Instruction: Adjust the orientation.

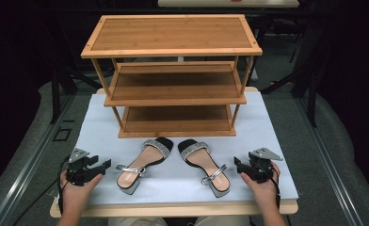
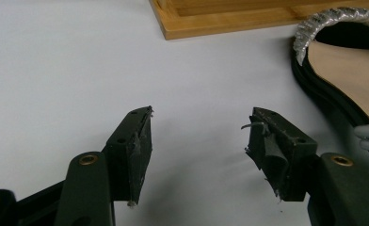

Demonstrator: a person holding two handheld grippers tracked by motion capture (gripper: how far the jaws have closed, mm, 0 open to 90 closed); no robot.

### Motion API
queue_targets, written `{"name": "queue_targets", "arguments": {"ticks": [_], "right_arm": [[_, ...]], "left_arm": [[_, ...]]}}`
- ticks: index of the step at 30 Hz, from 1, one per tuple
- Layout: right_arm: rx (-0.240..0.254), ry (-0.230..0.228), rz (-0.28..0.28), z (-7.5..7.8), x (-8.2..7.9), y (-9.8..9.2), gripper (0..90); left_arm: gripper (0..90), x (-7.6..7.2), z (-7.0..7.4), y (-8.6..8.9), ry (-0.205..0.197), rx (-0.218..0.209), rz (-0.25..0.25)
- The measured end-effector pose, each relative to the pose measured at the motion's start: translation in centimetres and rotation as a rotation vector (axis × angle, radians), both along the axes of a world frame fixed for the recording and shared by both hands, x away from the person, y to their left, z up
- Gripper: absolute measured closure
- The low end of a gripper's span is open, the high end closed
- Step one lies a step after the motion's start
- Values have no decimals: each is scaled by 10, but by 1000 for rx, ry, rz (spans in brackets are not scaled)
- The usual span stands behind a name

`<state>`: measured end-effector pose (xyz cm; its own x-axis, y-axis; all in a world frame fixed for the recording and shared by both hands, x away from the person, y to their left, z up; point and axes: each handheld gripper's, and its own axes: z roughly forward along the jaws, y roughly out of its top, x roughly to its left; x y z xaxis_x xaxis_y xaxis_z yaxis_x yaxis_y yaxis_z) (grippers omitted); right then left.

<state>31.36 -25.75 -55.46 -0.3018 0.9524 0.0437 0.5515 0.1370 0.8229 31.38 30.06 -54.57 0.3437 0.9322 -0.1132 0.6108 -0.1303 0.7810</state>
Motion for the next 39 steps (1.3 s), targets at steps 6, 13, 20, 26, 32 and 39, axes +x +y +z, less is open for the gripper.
{"name": "queue_targets", "arguments": {"ticks": [6, 13, 20, 26, 32, 39], "right_arm": [[4, 8, 16, 0, 0, 1, 344], [2, -1, 16, 1, -1, 2, 344], [-2, -19, 2, 2, -2, 2, 342], [12, -19, -16, 2, -3, -1, 340], [19, -18, -18, 2, -4, -1, 340], [26, -22, -18, 2, -4, -1, 338]], "left_arm": [[389, -1, 1, -4, 9, -3, -24], [380, -2, 2, -6, 2, -15, -23], [357, 1, 10, -6, -1, -53, -28], [388, 6, 31, -17, 80, -79, -96], [381, 14, 56, -27, 159, -32, -152], [403, 22, 85, -51, 191, -56, -302]]}}
